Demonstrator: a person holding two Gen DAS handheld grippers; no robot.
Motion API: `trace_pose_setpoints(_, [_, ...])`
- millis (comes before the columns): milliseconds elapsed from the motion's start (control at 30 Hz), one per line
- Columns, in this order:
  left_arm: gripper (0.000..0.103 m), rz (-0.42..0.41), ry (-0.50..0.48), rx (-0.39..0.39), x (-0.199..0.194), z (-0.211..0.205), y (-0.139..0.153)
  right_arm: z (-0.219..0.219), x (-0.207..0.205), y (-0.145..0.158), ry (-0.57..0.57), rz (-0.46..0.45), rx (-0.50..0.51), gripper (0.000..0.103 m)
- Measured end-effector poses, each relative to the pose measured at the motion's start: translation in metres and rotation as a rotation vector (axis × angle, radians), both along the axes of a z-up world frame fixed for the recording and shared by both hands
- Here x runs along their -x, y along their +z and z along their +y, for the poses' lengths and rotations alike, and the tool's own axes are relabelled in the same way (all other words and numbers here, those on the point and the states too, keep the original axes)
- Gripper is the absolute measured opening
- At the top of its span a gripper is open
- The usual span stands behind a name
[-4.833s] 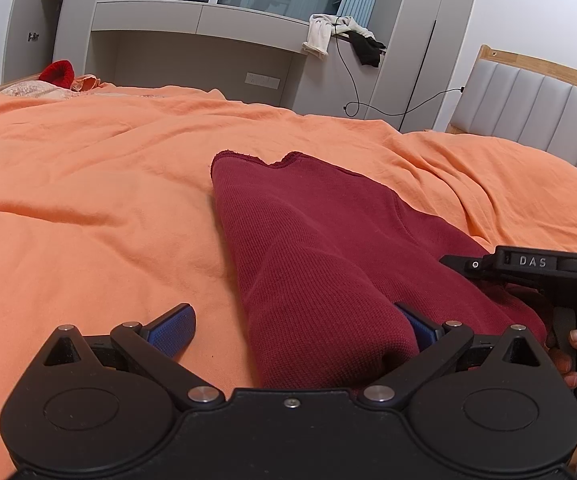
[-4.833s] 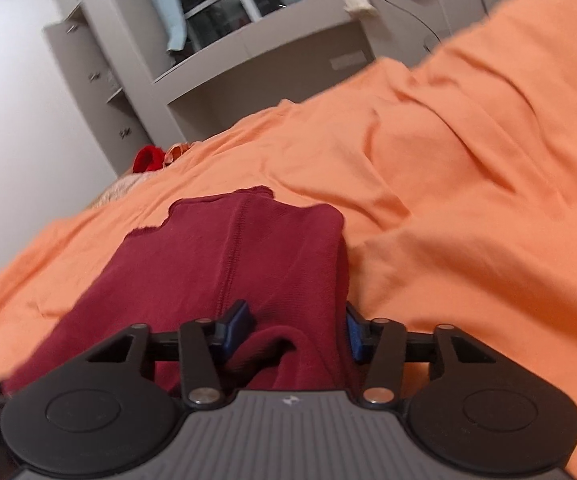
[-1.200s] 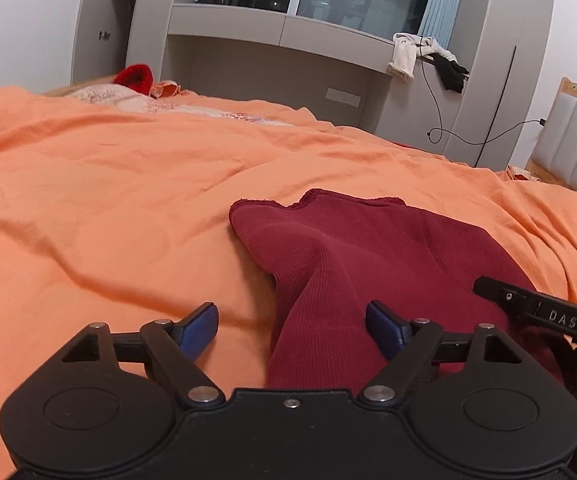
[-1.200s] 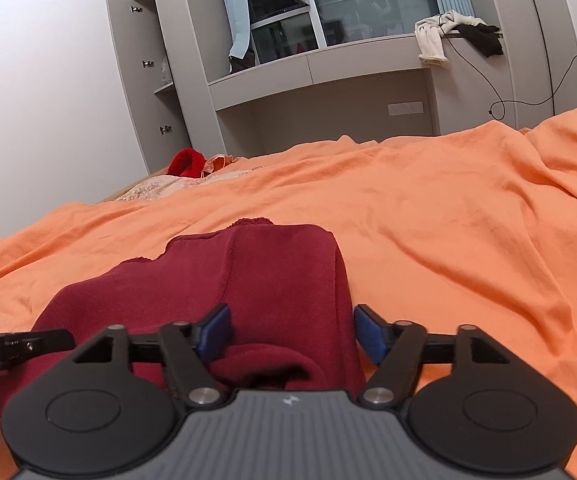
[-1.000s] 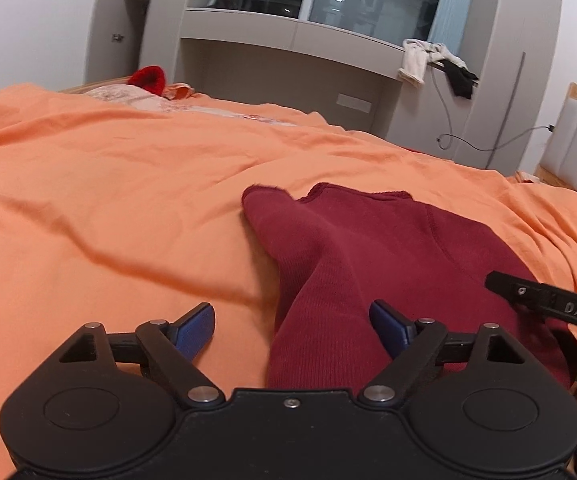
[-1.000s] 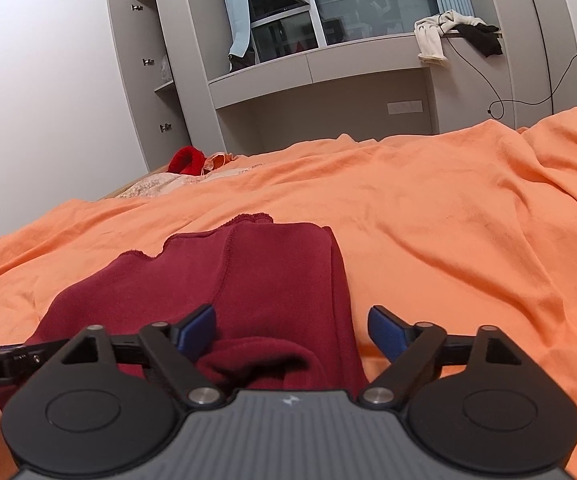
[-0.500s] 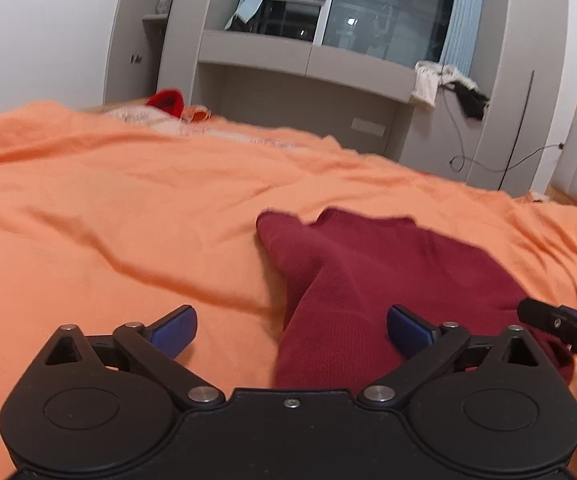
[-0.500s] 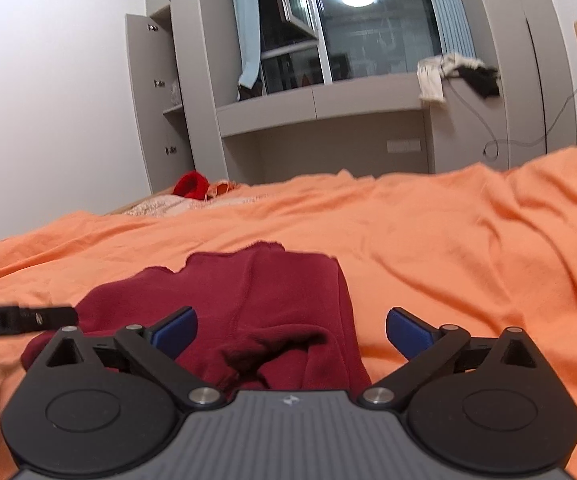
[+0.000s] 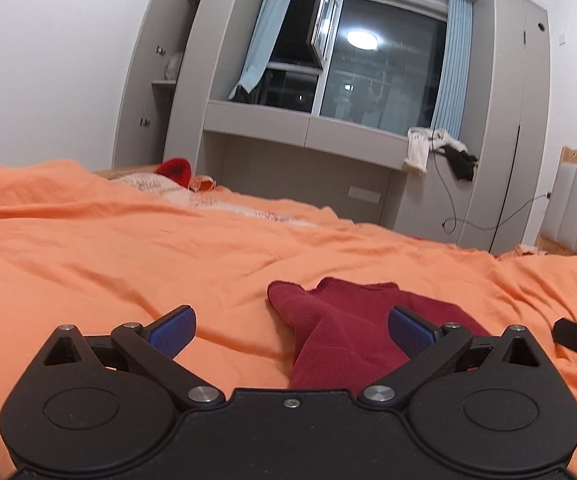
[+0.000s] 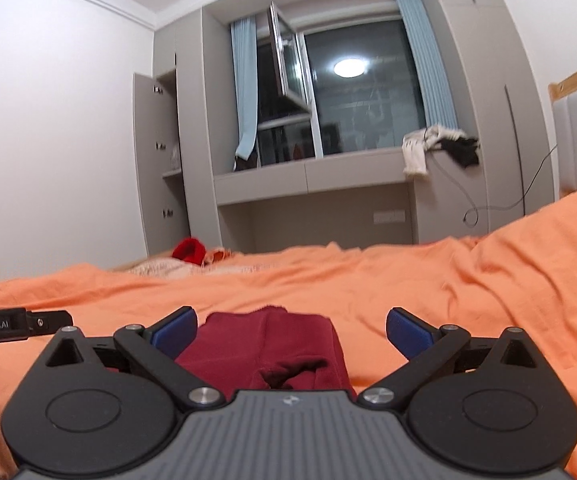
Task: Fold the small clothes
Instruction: 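Open both grippers and pull them back from the folded shirt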
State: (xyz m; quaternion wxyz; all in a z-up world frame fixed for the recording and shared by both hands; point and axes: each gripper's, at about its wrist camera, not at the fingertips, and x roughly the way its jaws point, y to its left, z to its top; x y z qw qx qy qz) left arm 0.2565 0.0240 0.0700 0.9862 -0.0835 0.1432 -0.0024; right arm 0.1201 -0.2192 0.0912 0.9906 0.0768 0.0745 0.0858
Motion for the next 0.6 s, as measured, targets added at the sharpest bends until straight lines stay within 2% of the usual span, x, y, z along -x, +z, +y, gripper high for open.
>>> trace_pose_setpoints(267, [0.102, -0.091, -0.016, -0.059, 0.057, -0.001, -0.002, -0.002, 0.051, 0.002, -0.032, -0.067, 0.022, 0.103])
trace_pose_setpoints(600, [0.102, -0.088, -0.053, -0.085, 0.119, -0.006, -0.025, 0.015, 0.107, -0.010, -0.031, -0.088, 0.103, 0.103])
